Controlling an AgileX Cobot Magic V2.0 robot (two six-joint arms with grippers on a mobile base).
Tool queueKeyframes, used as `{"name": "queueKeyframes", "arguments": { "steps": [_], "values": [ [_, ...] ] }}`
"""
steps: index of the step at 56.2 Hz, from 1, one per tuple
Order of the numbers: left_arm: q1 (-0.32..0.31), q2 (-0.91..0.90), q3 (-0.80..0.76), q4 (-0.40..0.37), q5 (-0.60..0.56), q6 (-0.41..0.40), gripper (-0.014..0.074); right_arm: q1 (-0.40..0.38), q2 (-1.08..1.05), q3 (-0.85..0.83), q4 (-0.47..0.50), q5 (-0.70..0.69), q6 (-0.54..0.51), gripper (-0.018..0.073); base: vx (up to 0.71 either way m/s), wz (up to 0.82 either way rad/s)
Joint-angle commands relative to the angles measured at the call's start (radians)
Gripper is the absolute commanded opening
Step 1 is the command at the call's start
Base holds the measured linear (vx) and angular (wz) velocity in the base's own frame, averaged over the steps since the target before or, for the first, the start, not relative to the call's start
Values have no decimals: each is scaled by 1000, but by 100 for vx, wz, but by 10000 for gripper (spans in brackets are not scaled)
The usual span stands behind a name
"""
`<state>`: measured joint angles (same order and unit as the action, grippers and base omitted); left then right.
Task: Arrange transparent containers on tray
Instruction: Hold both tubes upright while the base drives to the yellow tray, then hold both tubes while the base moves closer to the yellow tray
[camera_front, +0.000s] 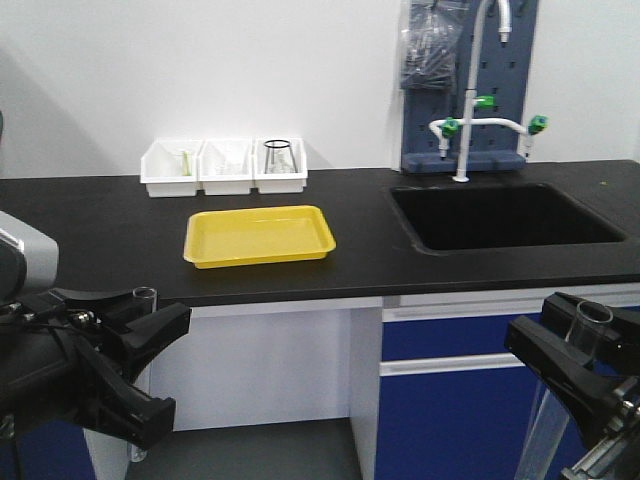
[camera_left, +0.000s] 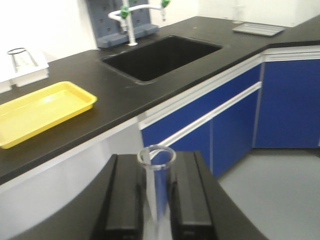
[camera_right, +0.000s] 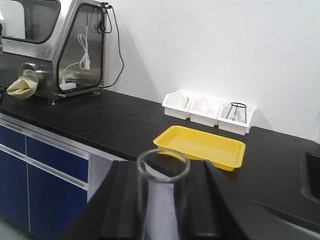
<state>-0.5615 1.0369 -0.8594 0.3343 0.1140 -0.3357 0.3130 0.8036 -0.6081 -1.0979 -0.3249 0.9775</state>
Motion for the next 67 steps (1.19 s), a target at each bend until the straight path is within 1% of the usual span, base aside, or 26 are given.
{"name": "queueKeyframes", "arguments": {
  "steps": [1,40,67],
  "values": [
    [-6,-12,-30,-3,-76,-10,-1,-2,-8,-31,16,-42,-3,-11,20,26],
    [-6,-12,-30,-3,-76,-10,-1,-2,-8,-31,16,-42,-3,-11,28,19],
    [-6,-12,-30,-3,-76,-10,-1,-2,-8,-31,16,-42,-3,-11,38,-6]
  ]
}}
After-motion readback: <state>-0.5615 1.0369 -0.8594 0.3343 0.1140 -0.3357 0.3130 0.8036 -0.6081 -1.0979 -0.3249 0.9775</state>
